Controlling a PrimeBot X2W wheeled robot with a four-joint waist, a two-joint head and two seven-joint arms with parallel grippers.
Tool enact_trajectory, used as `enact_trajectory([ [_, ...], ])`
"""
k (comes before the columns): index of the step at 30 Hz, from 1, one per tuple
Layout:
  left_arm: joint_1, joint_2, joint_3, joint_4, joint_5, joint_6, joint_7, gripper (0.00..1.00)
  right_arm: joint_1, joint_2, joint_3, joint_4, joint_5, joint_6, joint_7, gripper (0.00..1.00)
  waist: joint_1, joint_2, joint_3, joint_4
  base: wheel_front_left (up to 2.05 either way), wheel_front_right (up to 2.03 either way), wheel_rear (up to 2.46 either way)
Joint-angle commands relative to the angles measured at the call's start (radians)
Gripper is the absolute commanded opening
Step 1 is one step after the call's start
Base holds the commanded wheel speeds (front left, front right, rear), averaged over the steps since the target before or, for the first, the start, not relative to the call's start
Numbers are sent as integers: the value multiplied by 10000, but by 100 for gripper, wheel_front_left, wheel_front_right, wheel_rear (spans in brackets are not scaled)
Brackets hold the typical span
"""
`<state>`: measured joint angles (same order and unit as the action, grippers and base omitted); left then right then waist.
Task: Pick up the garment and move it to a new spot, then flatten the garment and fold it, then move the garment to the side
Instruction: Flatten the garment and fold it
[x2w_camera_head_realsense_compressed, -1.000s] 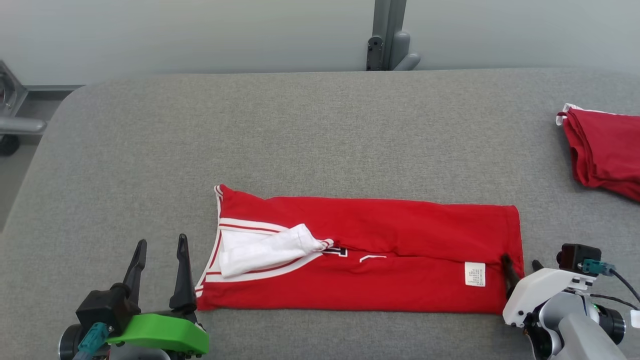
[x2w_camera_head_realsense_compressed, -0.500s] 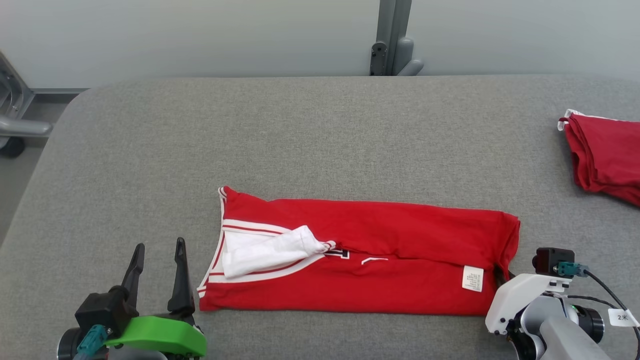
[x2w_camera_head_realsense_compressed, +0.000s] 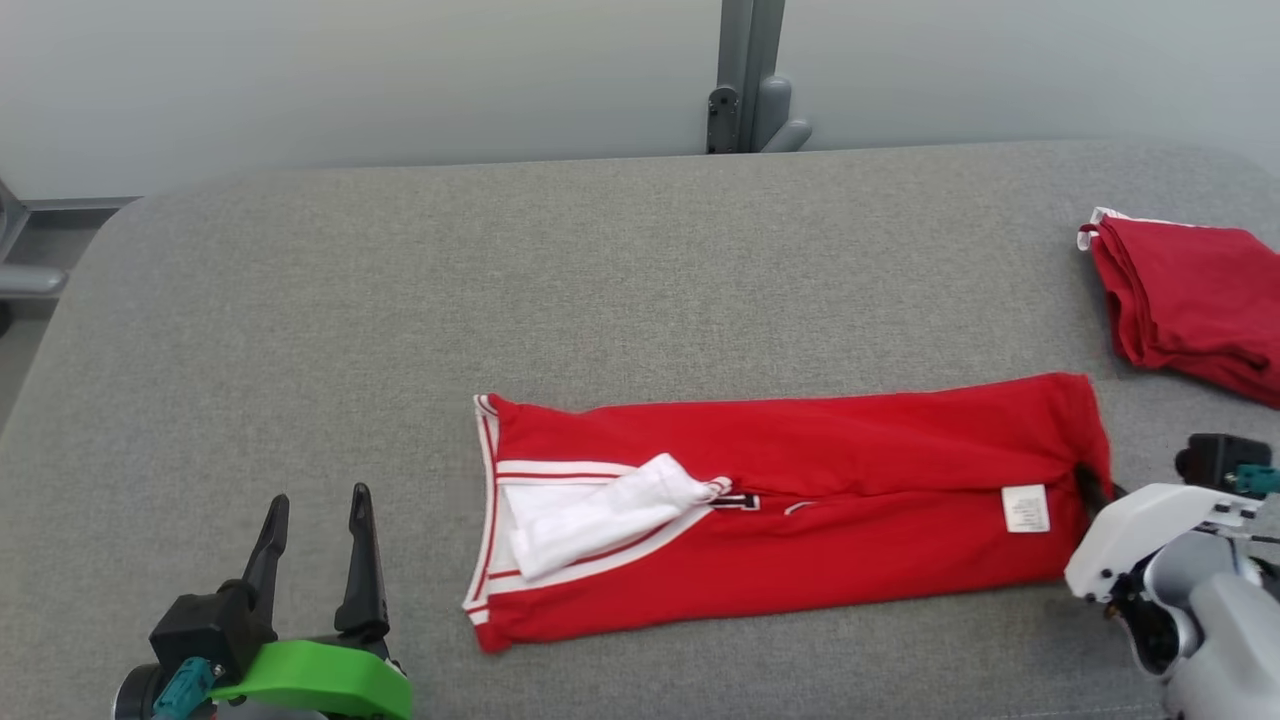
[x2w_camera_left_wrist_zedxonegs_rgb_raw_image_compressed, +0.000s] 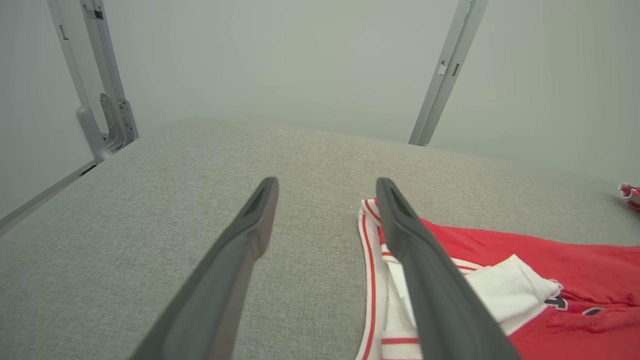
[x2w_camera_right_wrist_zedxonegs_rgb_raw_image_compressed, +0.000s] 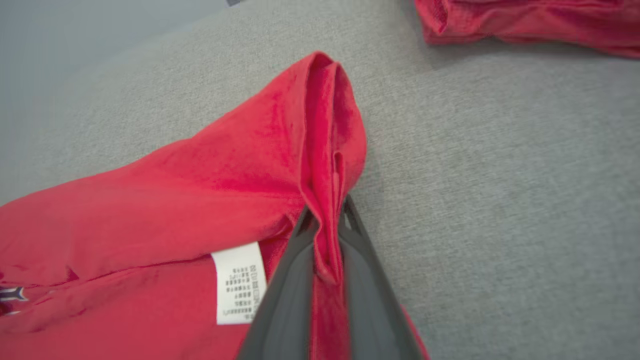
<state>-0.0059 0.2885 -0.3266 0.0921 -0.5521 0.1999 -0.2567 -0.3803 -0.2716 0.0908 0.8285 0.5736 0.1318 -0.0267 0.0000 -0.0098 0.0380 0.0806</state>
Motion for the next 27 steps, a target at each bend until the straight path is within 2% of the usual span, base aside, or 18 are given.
enact_trajectory([
  [1, 69, 64, 33, 20, -24, -3, -28, 100, 61, -293, -81, -136, 170, -22, 77, 0, 0, 98, 58, -130, 0, 0, 0],
  [5, 18, 20, 46, 5, -15, -9, -41, 100, 204, -899, -309, -597, 403, -20, 330, 0, 0, 98, 158, -355, 0, 0, 0],
  [8, -36, 5, 72, 20, -11, -18, -51, 100, 274, -1065, -425, -962, 496, -20, 495, 0, 0, 98, 227, -541, 0, 0, 0],
  [15, -181, -39, 60, 75, 34, -43, -62, 100, 550, -515, -170, -2422, 1370, -19, 1119, 0, 0, 98, 274, -899, 0, 0, 0],
  [22, -253, -81, 41, 179, 49, -85, -73, 100, 1140, 18, 553, -4925, 2272, -14, 1835, 0, 0, 98, 210, -1028, 0, 0, 0],
  [27, -350, -96, -24, 204, 60, -160, -77, 100, 1501, 329, 1065, -6475, 2554, -13, 2338, 0, 0, 98, 206, -864, 0, 0, 0],
])
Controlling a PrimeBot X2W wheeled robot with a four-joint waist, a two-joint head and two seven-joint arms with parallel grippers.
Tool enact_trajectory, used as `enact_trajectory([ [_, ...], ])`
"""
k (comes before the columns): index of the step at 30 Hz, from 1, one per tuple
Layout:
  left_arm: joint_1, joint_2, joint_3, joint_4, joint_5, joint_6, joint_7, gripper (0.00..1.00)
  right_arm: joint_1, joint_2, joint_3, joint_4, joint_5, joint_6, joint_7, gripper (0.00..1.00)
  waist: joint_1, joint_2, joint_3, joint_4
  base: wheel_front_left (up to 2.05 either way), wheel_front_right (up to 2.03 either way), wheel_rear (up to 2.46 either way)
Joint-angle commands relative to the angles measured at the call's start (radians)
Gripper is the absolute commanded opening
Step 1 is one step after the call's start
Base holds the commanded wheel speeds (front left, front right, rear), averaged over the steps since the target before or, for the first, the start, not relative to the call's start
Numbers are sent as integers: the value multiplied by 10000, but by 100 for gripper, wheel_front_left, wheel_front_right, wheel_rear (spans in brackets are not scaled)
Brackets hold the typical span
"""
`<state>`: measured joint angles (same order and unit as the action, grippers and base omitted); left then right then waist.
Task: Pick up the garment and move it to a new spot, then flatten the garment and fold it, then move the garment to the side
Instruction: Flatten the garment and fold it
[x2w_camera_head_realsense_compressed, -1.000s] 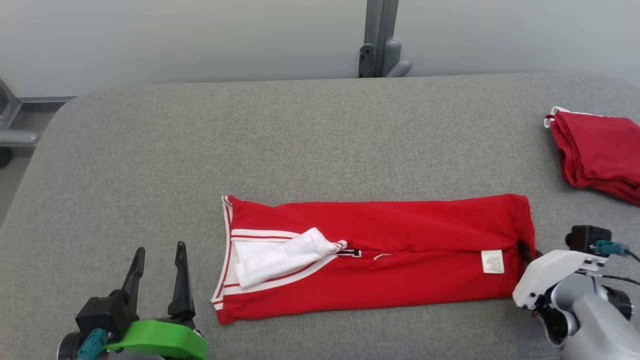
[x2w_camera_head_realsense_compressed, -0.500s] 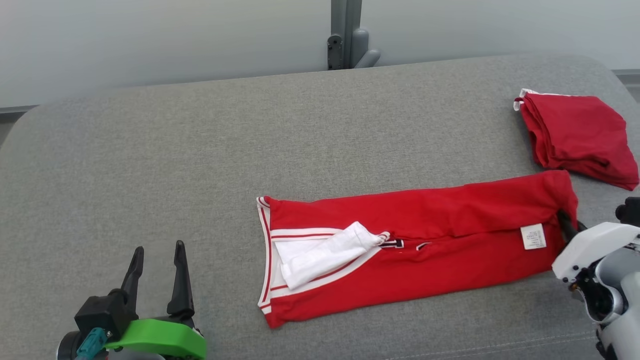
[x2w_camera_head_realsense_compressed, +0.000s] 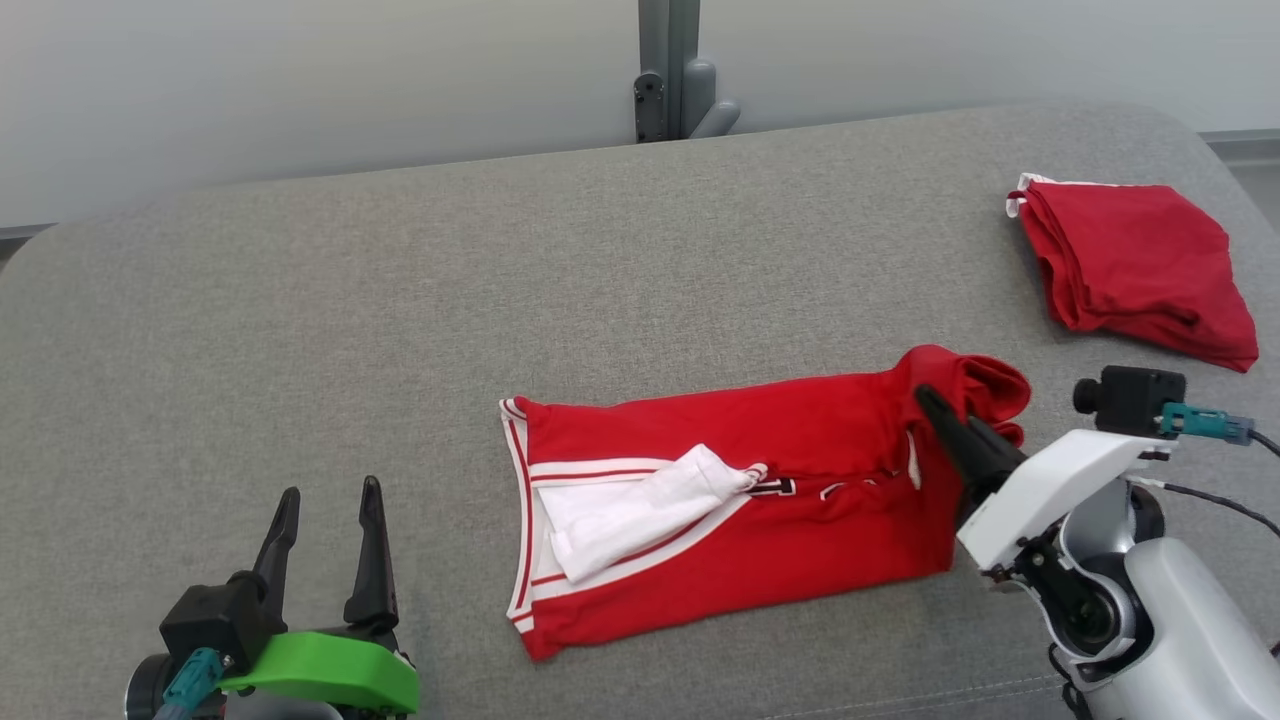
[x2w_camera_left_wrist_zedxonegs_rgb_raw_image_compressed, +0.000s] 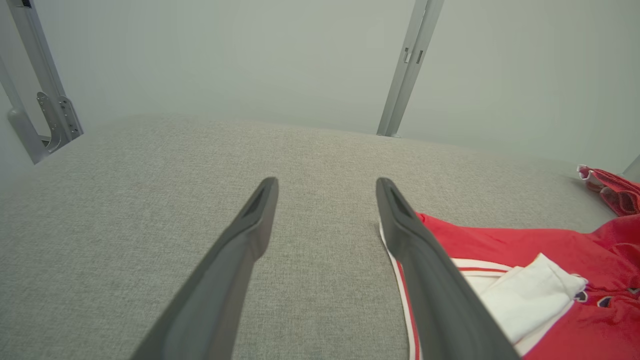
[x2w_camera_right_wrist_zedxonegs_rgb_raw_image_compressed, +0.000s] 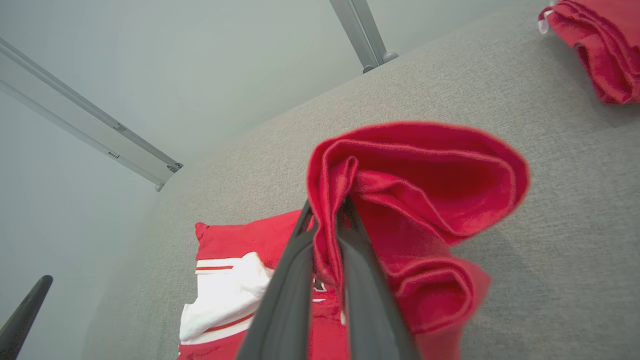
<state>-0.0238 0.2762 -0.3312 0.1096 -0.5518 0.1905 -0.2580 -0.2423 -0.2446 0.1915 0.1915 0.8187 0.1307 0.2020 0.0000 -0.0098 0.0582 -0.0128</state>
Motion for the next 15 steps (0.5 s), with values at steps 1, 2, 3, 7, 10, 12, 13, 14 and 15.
enact_trajectory([
  [1, -192, 27, 25, 46, 49, -74, -65, 100, 159, 142, 153, -328, 149, -1, 145, 0, 0, 98, 10, 128, 0, 0, 0],
  [2, -212, 24, 21, 57, 47, -92, -67, 100, 183, 245, 251, -536, 180, -1, 225, 0, 0, 98, 18, 192, 0, 0, 0],
  [3, -225, 19, 18, 61, 51, -86, -68, 100, 187, 358, 374, -701, 220, -1, 305, 0, 0, 98, 26, 257, 0, 0, 0],
  [7, -281, -5, -8, 72, 80, -108, -71, 100, 123, 764, 781, -1005, 367, -1, 494, 0, 0, 98, 46, 482, 0, 0, 0],
  [10, -338, -25, -56, 77, 106, -135, -69, 100, -103, 1112, 1178, -956, 376, 0, 558, 0, 0, 98, 66, 719, 0, 0, 0],
  [12, -393, -50, -102, 111, 119, -168, -67, 100, -222, 1316, 1445, -778, 369, 0, 522, 0, 0, 98, 86, 902, 0, 0, 0],
  [13, -423, -68, -124, 125, 112, -177, -68, 100, -298, 1401, 1537, -655, 359, 0, 448, 0, 0, 98, 97, 995, 0, 0, 0],
  [14, -449, -80, -139, 141, 115, -195, -68, 100, -377, 1475, 1633, -526, 355, 0, 401, 0, 0, 98, 119, 1087, 0, 0, 0],
  [15, -476, -97, -160, 162, 115, -213, -69, 100, -462, 1546, 1729, -373, 359, 0, 322, 0, 0, 98, 135, 1179, 0, 0, 0],
])
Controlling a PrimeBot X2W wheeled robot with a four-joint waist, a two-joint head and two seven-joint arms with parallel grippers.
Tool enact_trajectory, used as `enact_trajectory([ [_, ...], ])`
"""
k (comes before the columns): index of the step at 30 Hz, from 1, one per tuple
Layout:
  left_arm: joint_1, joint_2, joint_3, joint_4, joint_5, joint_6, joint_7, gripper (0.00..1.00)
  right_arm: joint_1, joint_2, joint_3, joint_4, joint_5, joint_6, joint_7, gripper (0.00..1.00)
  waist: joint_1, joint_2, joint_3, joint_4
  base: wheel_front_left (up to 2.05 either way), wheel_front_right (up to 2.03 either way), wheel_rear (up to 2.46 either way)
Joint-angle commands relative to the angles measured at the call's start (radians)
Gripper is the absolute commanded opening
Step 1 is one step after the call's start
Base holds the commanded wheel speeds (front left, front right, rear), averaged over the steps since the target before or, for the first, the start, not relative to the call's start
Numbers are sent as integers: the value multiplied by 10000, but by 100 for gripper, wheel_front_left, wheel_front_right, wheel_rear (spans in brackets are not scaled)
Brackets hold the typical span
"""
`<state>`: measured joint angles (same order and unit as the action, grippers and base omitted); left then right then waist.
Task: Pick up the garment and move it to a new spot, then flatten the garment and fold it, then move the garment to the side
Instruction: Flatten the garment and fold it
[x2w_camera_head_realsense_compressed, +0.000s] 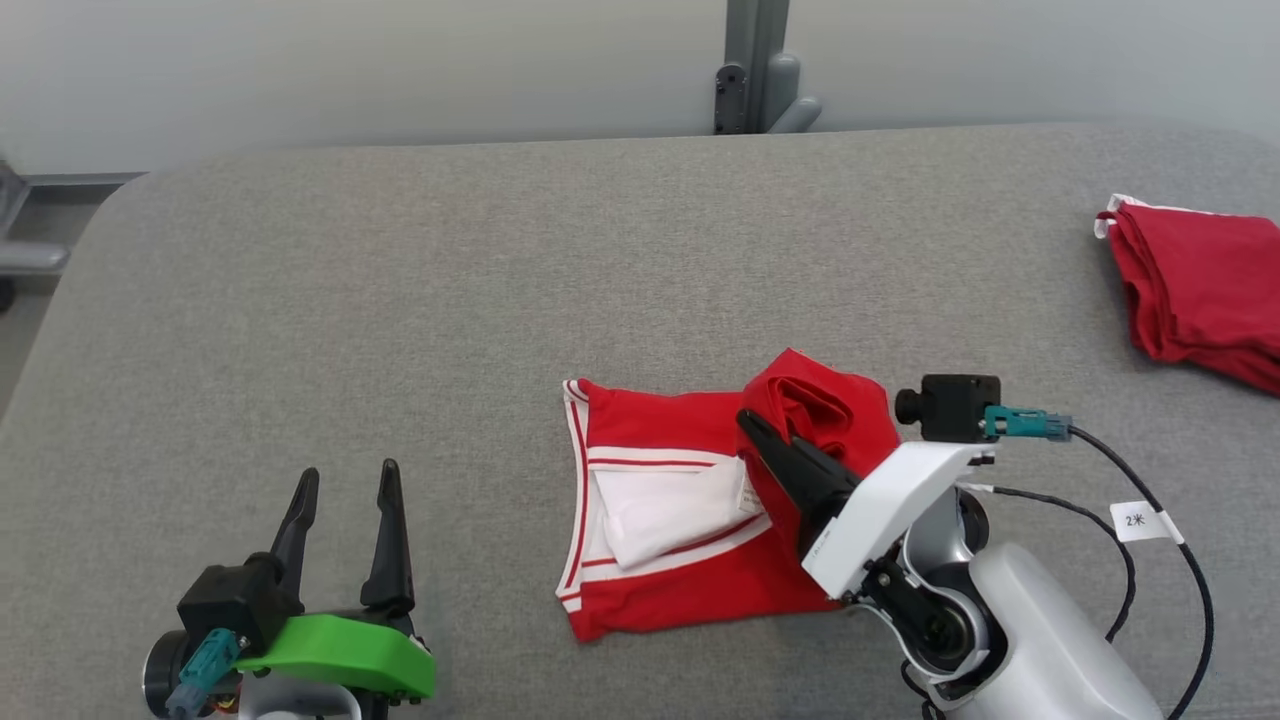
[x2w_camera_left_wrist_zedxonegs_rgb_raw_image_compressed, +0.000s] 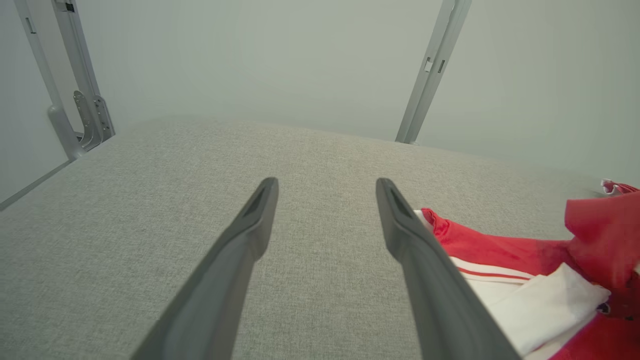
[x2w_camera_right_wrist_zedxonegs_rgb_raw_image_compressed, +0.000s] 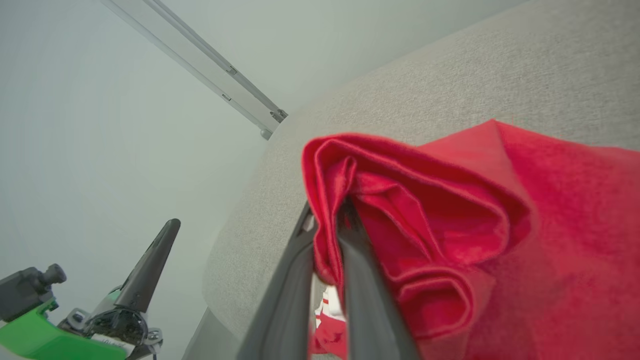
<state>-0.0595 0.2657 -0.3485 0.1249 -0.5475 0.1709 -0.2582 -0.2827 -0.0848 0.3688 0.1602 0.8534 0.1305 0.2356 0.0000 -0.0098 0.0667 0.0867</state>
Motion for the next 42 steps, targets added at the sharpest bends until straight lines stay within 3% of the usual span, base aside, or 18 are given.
enact_trajectory([
  [1, -163, -9, 2, 51, 71, -45, -68, 100, -146, 14, 18, 119, 42, 2, -95, 0, 0, 98, 72, 276, 0, 0, 0],
  [20, -454, -311, -168, 432, 222, -267, -65, 100, -1661, 335, 1795, 3739, 873, 2, -1610, 0, 0, 98, 118, 1433, 0, 0, 0],
  [21, -459, -325, -171, 451, 224, -277, -65, 100, -1747, 333, 1946, 3921, 949, 2, -1666, 10, 0, 98, 97, 1455, 0, 0, 0],
  [23, -454, -346, -180, 503, 237, -295, -66, 100, -1873, 336, 2248, 4273, 1156, 2, -1734, 54, 0, 98, 49, 1487, 0, 0, 0],
  [24, -448, -350, -181, 523, 241, -288, -67, 100, -1966, 334, 2378, 4416, 1226, 2, -1836, 85, 0, 98, 25, 1496, 0, 0, 0],
  [25, -442, -354, -184, 547, 243, -295, -67, 100, -2045, 330, 2521, 4574, 1292, 2, -1908, 100, 0, 98, 2, 1502, 0, 0, 0],
  [36, -303, -345, -192, 608, 271, -346, -70, 100, -2581, 332, 3877, 5211, 1930, 2, -2894, 100, 0, 98, -181, 1431, 0, 0, 0],
  [42, -205, -300, -186, 560, 283, -302, -70, 100, -2908, 328, 4626, 5451, 1447, 2, -3542, 100, 0, 98, -262, 1336, 0, 0, 0],
])
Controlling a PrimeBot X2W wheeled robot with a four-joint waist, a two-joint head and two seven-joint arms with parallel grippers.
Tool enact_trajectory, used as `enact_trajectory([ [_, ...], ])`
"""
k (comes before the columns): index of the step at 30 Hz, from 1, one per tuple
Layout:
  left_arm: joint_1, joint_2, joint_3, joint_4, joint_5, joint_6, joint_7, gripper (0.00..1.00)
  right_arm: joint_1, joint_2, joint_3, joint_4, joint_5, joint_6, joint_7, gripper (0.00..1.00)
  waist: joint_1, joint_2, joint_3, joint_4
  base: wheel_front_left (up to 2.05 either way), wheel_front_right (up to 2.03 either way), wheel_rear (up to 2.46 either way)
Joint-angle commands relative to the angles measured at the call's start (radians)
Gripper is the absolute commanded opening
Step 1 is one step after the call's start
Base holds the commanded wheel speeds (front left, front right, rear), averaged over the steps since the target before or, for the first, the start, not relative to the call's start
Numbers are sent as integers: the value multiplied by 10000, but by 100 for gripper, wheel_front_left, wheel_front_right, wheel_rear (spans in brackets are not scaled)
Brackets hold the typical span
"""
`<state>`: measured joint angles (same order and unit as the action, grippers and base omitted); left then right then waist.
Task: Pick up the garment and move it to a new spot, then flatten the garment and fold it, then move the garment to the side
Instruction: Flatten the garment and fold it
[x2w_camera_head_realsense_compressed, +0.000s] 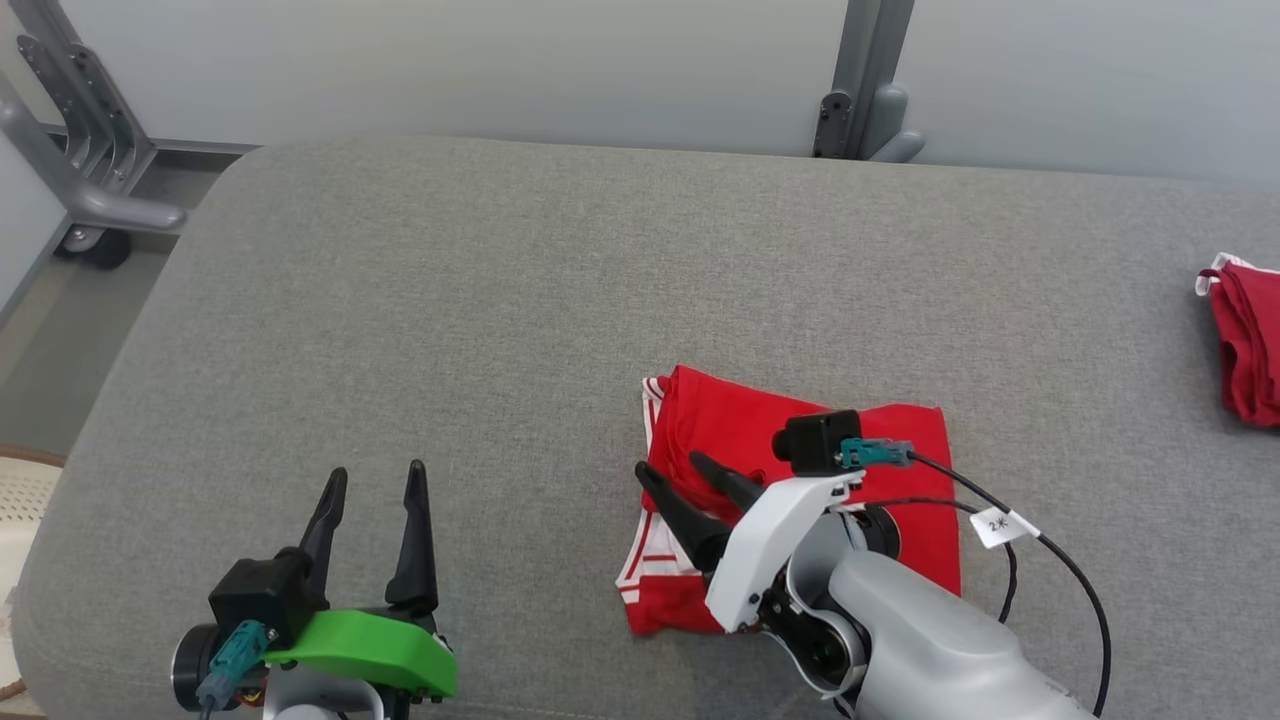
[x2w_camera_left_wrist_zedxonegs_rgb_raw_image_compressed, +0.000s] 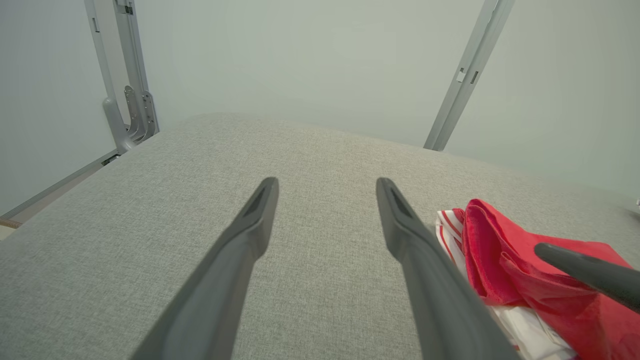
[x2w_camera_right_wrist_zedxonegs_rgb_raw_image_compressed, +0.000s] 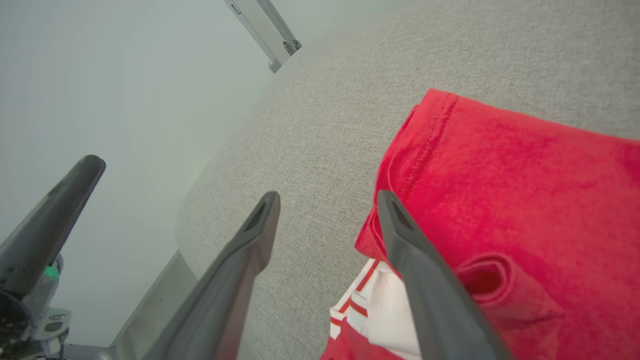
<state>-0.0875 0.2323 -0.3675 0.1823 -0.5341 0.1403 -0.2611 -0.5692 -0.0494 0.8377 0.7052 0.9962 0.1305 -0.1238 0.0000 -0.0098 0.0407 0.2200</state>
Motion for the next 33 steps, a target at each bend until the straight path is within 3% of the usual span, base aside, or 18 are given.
enact_trajectory([
  [1, 97, 56, 23, -25, 134, 19, -42, 100, -146, -27, 57, 72, -122, 2, -172, 100, 0, 98, -15, -45, 0, 0, 0],
  [8, 167, 82, 67, -91, 111, 108, -42, 100, -228, -84, -377, 72, -393, 2, -1025, 100, 0, 98, -46, -263, 0, 0, 0],
  [20, 232, 150, 86, -209, 77, 173, -41, 100, 489, -859, -2766, -365, -1340, 2, -1412, 100, 0, 98, -59, -677, 0, 0, 0],
  [33, 349, 132, -21, -304, 32, 255, -41, 100, 2004, -1216, -5072, -987, -2991, 2, -1422, 100, 0, 98, -156, -1026, 0, 0, 0],
])
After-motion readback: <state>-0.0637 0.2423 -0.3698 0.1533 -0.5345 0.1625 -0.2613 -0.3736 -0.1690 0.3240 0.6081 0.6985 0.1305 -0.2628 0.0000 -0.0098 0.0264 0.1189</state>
